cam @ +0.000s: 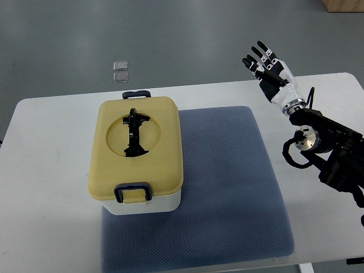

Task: Open white storage box with right hand

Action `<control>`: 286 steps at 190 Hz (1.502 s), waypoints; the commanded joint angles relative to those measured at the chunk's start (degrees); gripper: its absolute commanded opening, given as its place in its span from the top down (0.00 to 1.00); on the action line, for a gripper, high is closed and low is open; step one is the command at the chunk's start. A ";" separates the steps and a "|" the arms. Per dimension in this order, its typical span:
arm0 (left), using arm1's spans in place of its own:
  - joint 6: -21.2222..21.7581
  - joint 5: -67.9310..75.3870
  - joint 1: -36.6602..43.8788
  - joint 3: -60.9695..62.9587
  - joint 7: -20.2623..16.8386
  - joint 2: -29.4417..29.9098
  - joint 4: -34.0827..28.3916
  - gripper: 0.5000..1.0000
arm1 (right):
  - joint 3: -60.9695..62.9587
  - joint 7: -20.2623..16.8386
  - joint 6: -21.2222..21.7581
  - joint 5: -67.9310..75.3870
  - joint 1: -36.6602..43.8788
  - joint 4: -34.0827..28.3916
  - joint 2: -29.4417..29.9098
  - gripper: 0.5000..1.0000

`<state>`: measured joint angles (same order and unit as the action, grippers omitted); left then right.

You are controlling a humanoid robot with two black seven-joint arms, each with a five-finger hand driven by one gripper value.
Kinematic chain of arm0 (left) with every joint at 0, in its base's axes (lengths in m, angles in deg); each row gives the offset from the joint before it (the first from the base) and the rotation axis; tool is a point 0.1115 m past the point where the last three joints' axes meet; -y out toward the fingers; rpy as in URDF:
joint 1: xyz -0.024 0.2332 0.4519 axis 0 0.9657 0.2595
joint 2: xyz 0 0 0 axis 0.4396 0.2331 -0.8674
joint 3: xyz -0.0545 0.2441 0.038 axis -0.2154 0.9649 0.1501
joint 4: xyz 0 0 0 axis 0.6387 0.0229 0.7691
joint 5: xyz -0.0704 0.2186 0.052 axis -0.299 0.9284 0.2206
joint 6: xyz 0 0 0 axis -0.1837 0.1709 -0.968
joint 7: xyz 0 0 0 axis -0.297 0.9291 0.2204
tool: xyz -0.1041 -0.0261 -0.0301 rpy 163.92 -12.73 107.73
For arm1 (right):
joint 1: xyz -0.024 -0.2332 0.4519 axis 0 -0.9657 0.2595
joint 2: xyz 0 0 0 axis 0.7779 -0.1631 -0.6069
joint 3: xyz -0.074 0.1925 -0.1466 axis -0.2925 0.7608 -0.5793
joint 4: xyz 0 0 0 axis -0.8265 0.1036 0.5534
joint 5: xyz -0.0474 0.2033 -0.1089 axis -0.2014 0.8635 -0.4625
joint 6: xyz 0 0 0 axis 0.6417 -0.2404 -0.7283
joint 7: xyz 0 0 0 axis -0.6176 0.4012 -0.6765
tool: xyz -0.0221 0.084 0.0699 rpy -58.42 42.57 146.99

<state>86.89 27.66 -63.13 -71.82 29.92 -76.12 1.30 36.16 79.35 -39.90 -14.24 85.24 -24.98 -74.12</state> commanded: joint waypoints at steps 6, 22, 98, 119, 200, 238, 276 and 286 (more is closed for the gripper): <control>0.00 0.08 0.00 0.09 0.00 0.00 0.09 0.00 | 0.05 0.00 0.00 0.00 0.10 -0.01 0.00 0.14; -0.09 0.08 0.00 0.00 0.00 0.00 0.09 0.00 | -0.04 0.00 0.00 0.00 0.19 -0.01 0.00 0.14; 0.00 0.00 -0.09 0.00 0.00 0.00 0.18 0.00 | 0.05 0.00 0.00 0.00 0.19 0.08 -0.18 0.14; 0.00 0.00 0.00 0.00 0.00 0.00 0.09 0.00 | 0.05 -0.09 0.00 0.00 0.27 0.08 -0.18 0.14; 0.00 0.00 0.00 0.00 0.00 0.00 0.00 0.00 | -0.04 -0.09 -0.27 -0.26 0.36 0.34 -0.09 0.14; 0.00 0.00 0.00 0.00 0.00 0.00 0.00 0.00 | -0.91 -0.09 -0.53 -3.78 2.91 -0.01 -0.18 0.14; 0.00 0.00 0.00 0.00 0.00 0.00 0.00 0.00 | -1.35 1.41 0.17 -21.71 10.21 -0.45 -0.44 0.14; 0.00 0.00 0.00 0.00 0.00 0.00 0.00 0.00 | -1.44 1.58 0.79 -27.93 12.22 -0.89 -0.88 0.14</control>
<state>86.88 27.66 -63.17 -71.82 29.91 -76.12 1.35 34.92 80.38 -40.06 -30.98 93.47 -25.22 -74.55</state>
